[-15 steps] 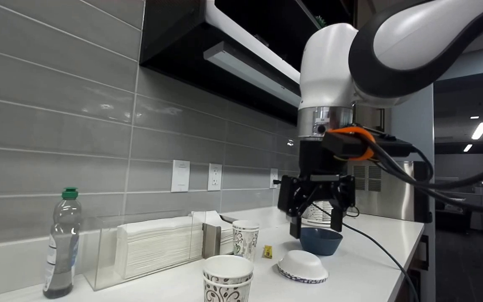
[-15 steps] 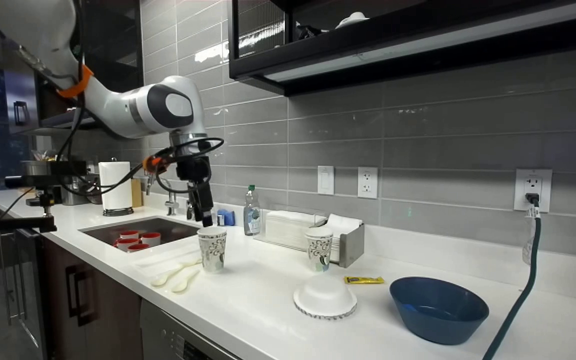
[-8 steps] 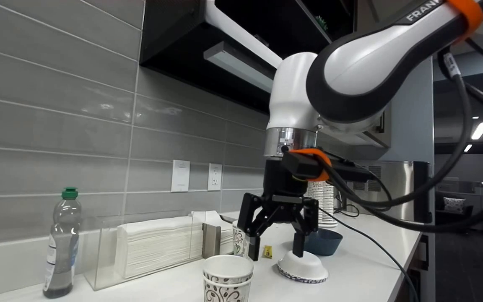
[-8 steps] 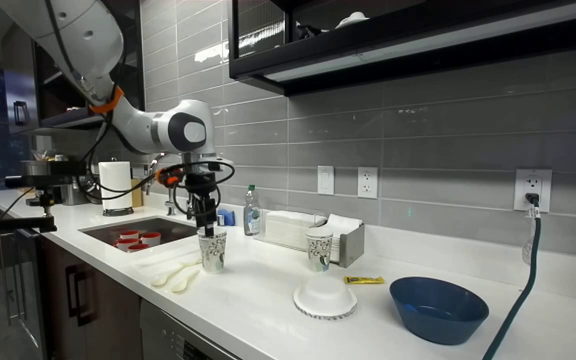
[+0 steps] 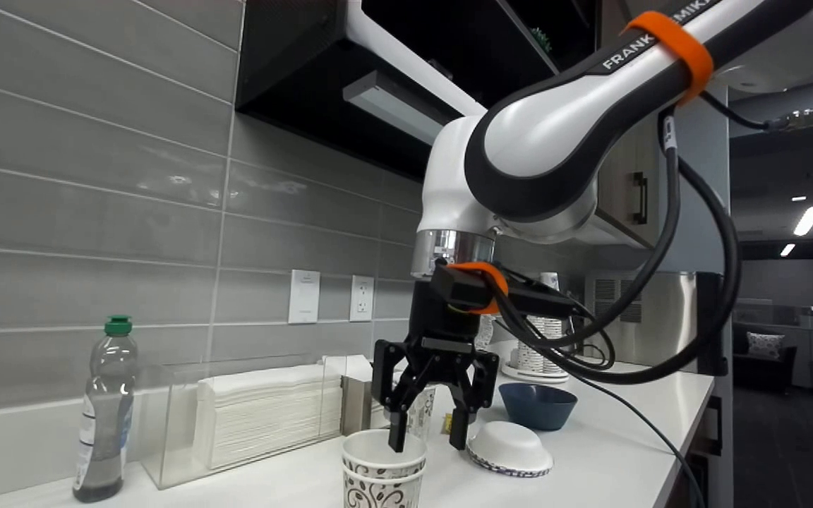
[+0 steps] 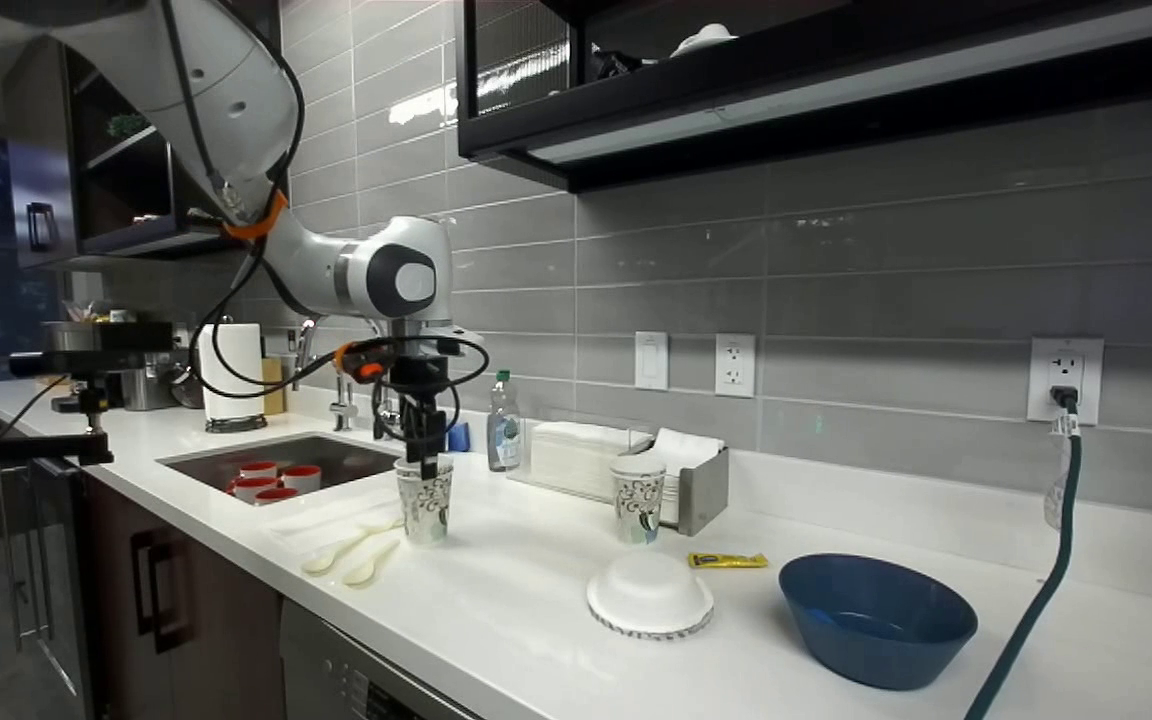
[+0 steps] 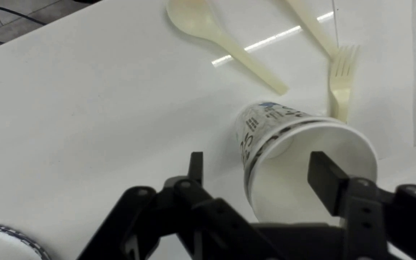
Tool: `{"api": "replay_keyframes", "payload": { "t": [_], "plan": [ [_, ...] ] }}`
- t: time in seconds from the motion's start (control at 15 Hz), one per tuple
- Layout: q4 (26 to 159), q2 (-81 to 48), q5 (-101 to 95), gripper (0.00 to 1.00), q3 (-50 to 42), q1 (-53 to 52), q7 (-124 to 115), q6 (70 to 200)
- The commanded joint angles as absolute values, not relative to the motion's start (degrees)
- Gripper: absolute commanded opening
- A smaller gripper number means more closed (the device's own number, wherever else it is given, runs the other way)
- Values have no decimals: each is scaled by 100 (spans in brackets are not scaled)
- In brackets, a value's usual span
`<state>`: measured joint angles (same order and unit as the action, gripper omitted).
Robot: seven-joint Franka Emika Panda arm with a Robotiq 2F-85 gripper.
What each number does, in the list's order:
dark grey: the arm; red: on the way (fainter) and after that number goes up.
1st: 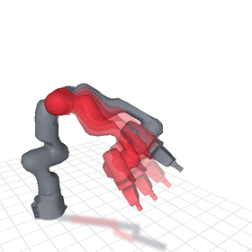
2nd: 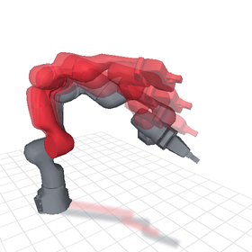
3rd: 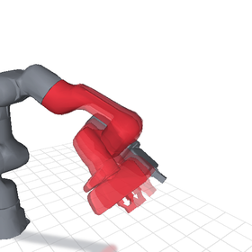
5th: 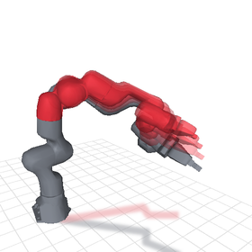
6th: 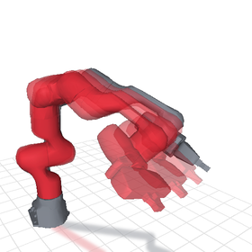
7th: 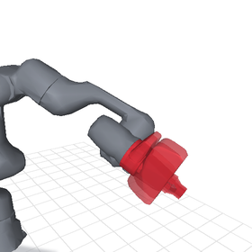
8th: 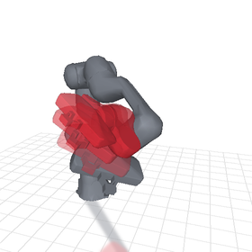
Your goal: Pick up the top paper cup from the stack and place it on the left of the kitchen counter
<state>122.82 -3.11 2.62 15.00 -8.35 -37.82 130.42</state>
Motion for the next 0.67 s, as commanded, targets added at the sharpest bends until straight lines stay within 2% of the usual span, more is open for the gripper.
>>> {"api": "replay_keyframes", "payload": {
  "t": [0.0,0.4,0.6],
  "plan": [
    [12030,-471,335,45,1342,-1016,-3725,13036],
    [11963,-502,319,3,1281,-1064,-3747,13013],
    [11976,-521,300,2,1258,-1063,-3772,13010]
  ]
}}
